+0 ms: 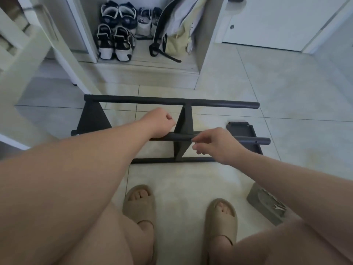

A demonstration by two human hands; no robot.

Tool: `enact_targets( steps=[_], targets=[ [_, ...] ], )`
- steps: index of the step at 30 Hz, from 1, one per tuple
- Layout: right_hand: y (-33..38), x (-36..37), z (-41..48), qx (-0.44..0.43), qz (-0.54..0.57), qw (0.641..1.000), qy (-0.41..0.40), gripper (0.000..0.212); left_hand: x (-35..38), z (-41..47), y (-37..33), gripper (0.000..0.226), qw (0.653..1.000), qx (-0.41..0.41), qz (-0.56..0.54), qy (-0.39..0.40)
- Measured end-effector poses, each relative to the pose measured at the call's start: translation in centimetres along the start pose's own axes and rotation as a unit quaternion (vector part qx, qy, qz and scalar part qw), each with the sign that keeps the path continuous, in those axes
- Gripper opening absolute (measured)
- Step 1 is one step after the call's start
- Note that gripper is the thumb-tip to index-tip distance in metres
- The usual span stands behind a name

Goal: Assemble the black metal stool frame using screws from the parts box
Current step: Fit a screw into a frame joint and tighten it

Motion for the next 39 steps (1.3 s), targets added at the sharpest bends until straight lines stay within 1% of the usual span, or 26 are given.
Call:
enact_targets(
  steps=[2,7,9,11,13,17,21,24,28,32,36,39],
  targets=[
    [-0.5,0.2,1.2,0.006,0.001,1.000,-0.003,0.001,0.8,1.5,-0.1,0.029,0.999,-0.013,-0.026,0.024],
    [-2.0,0.3,3.0,0.020,-0.007,1.000,-0.020,0.008,3.0,4.7,-0.2,0.042,0.994,-0.031,-0.039,0.099],
    [-2.6,0.4,3.3,0.018,-0.003,1.000,-0.022,0.010,4.1,5.3,0.0,0.049,0.988,-0.042,-0.034,0.143],
    [-3.0,0.5,3.6,0.016,-0.004,0.999,-0.028,0.010,5.0,5.6,0.1,0.051,0.978,-0.061,-0.060,0.190],
    [-3.1,0.7,3.8,0.014,-0.002,0.999,-0.035,0.011,5.4,5.7,0.1,0.050,0.973,-0.067,-0.067,0.208],
    [-3.4,1.5,4.2,0.009,-0.015,0.999,-0.036,0.013,5.5,5.7,-0.1,0.038,0.974,-0.053,-0.059,0.210],
    [-3.3,2.2,4.9,-0.008,-0.046,0.998,-0.031,0.014,5.7,5.8,0.0,0.038,0.979,-0.038,-0.043,0.196],
    [-2.9,2.5,5.3,-0.030,-0.072,0.996,-0.038,0.016,5.7,5.8,0.1,0.039,0.978,-0.045,-0.053,0.197],
    [-3.0,2.4,5.6,-0.032,-0.099,0.994,-0.038,0.015,5.7,5.7,0.1,0.038,0.978,-0.049,-0.061,0.192],
    [-3.1,2.4,5.5,-0.026,-0.074,0.996,-0.038,0.016,5.8,5.7,0.1,0.039,0.978,-0.051,-0.063,0.195],
    [-3.3,2.5,5.5,0.001,-0.013,0.999,-0.052,0.016,5.7,5.8,0.0,0.039,0.979,-0.052,-0.053,0.192],
    [-3.4,2.7,5.5,0.008,-0.011,0.998,-0.061,0.016,5.6,5.8,-0.2,0.043,0.980,-0.053,-0.040,0.189]
  ],
)
Point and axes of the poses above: each hand's wrist, its own z-axis towards the middle knuckle, its own x-axis out of the palm, y = z × x, the point moved 3 cm from there along z, towards the middle knuckle, and after that the axes turned 2 degrees about -z, right-handed, at the moved point
